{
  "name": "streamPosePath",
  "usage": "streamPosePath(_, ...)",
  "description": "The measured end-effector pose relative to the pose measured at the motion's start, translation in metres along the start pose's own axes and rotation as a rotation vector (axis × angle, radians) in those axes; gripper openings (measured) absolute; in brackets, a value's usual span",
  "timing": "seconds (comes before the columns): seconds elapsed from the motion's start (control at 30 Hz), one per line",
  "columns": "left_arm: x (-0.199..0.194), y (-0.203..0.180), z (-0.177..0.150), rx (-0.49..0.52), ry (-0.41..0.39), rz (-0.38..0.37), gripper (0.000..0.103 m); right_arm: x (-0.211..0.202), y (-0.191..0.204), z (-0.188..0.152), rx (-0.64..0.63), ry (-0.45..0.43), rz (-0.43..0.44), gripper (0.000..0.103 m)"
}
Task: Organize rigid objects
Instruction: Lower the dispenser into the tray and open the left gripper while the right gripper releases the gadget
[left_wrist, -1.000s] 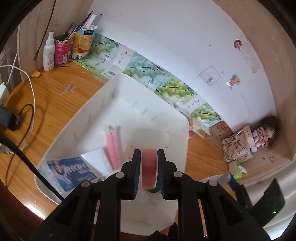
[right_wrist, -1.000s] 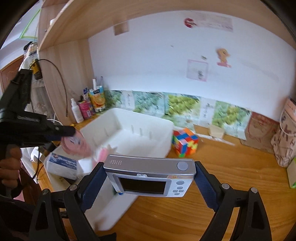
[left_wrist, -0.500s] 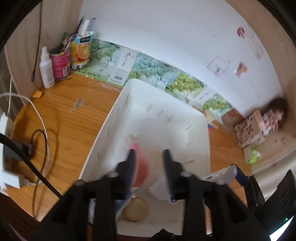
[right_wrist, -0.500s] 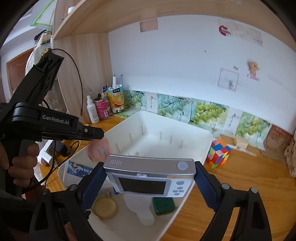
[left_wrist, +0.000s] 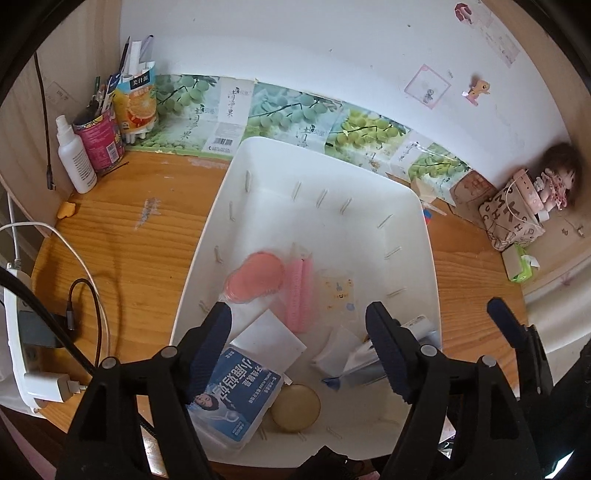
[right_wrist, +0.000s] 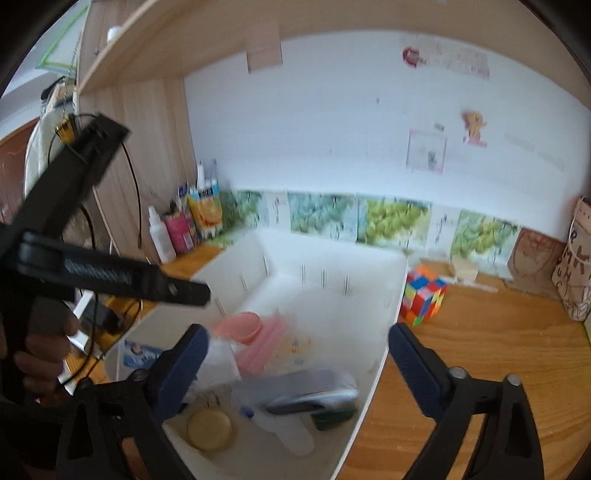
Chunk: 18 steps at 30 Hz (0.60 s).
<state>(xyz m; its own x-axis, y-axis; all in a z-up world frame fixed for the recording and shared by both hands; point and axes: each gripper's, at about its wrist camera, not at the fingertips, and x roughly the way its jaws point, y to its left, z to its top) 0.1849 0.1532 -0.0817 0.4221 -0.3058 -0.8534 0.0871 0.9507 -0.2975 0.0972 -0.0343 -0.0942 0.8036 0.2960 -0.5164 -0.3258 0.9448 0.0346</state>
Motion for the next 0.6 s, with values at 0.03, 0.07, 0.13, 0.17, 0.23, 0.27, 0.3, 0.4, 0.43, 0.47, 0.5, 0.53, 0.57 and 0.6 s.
streamPosePath(0.03,-0.001,0.000,0.000,-0.001,-0.005,-0.004,0.078,0.000,0.000,0.001,-0.003,0.001,-0.005,0.101)
streamPosePath(0.07,-0.001,0.000,0.001,-0.003,-0.008,-0.006,0.078,0.001,0.000,0.002,-0.005,0.004,-0.009,0.101)
streamPosePath(0.13,-0.002,0.000,0.000,-0.008,-0.010,-0.010,0.078,0.000,-0.001,0.002,-0.004,0.010,-0.018,0.101)
streamPosePath(0.17,-0.001,0.000,0.000,-0.011,-0.009,-0.011,0.078,0.000,-0.001,0.002,-0.004,0.011,-0.021,0.101)
streamPosePath(0.23,0.000,0.000,0.000,-0.016,-0.005,-0.013,0.078,-0.002,-0.003,0.003,-0.005,0.014,-0.029,0.101)
streamPosePath(0.27,-0.001,-0.001,0.000,-0.017,-0.006,-0.011,0.078,-0.003,-0.003,0.003,-0.007,0.014,-0.032,0.101)
streamPosePath(0.3,-0.002,-0.001,0.001,-0.017,-0.011,-0.011,0.079,-0.004,-0.004,0.004,-0.010,0.011,-0.037,0.101)
streamPosePath(0.4,-0.008,-0.003,0.001,-0.009,-0.039,-0.008,0.079,-0.010,-0.008,0.009,-0.004,-0.006,-0.044,0.101)
streamPosePath(0.43,-0.010,-0.004,0.001,-0.002,-0.050,-0.004,0.079,-0.012,-0.010,0.011,0.001,-0.013,-0.046,0.101)
streamPosePath(0.47,-0.013,-0.006,0.001,0.007,-0.061,-0.004,0.079,-0.013,-0.012,0.013,0.005,-0.017,-0.047,0.101)
streamPosePath(0.5,-0.014,-0.007,0.001,0.014,-0.067,-0.004,0.079,-0.015,-0.015,0.016,0.012,-0.022,-0.051,0.101)
streamPosePath(0.53,-0.016,-0.009,0.001,0.028,-0.074,0.000,0.079,-0.016,-0.017,0.017,0.017,-0.023,-0.052,0.101)
streamPosePath(0.57,-0.017,-0.010,0.000,0.038,-0.077,0.002,0.079,-0.016,-0.019,0.019,0.025,-0.022,-0.052,0.101)
streamPosePath(0.6,-0.017,-0.013,0.000,0.055,-0.077,0.004,0.079,-0.016,-0.022,0.020,0.039,-0.018,-0.051,0.101)
